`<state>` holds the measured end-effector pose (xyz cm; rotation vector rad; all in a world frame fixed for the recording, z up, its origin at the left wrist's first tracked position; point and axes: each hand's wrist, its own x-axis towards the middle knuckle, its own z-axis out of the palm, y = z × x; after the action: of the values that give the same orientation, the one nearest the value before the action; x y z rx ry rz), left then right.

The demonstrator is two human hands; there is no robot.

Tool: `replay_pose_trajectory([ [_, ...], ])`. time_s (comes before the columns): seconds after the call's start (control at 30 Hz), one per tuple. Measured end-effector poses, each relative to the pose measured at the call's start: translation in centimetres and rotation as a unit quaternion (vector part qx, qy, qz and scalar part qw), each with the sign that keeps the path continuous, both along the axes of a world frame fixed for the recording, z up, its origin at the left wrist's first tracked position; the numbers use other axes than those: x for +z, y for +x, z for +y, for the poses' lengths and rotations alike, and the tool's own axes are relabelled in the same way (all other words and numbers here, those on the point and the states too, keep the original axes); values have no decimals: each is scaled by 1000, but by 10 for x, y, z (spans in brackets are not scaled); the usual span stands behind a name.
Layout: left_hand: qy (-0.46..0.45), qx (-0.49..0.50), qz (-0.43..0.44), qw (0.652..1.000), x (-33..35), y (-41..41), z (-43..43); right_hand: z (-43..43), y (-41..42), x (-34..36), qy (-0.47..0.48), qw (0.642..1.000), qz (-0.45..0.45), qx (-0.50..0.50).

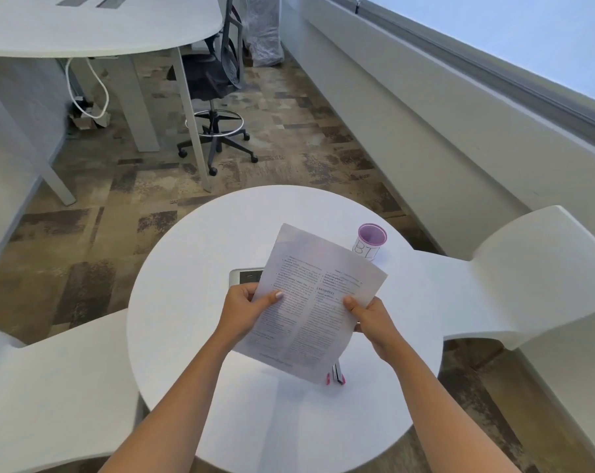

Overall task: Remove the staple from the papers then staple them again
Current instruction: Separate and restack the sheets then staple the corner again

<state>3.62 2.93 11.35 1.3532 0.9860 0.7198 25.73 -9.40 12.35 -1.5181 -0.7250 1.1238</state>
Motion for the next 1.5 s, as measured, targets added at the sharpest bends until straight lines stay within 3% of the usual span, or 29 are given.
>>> replay_pose_trajectory([
  [0.07,17,35,19,999,0,0,0,3,-1,-9,-5,999,-47,18],
  [0.17,41,94,43,994,1,-7,4,3,2,-31,-33,971,-208,111],
  [0.27,66,112,69,989,3,-19,11,-6,12,-65,-117,901,-339,243],
  [0.4,73,115,76,988,7,-28,15,-20,16,-103,-192,788,-433,395],
  [0.47,74,109,80,988,7,-32,17,-26,14,-112,-192,753,-474,414],
  [0.73,45,89,70,993,6,-32,16,-44,-2,-139,-190,702,-567,386],
  [0.77,43,86,68,993,6,-32,16,-45,-6,-140,-167,685,-599,379],
  [0.83,43,84,72,993,6,-31,17,-46,-10,-139,-140,616,-664,401],
  [0.9,41,86,73,993,7,-29,16,-46,-9,-139,-113,612,-679,389],
  [1.0,35,91,66,993,5,-26,17,-40,3,-144,-141,652,-628,401],
  [1.13,36,86,71,993,4,-25,17,-39,13,-151,-172,650,-609,421],
  [1.33,43,81,87,992,3,-26,17,-52,4,-161,-141,672,-640,344],
  [1.43,43,77,97,991,5,-26,16,-55,-2,-168,-176,720,-592,317],
  [1.5,43,75,100,991,6,-26,15,-53,-5,-167,-194,801,-514,235],
])
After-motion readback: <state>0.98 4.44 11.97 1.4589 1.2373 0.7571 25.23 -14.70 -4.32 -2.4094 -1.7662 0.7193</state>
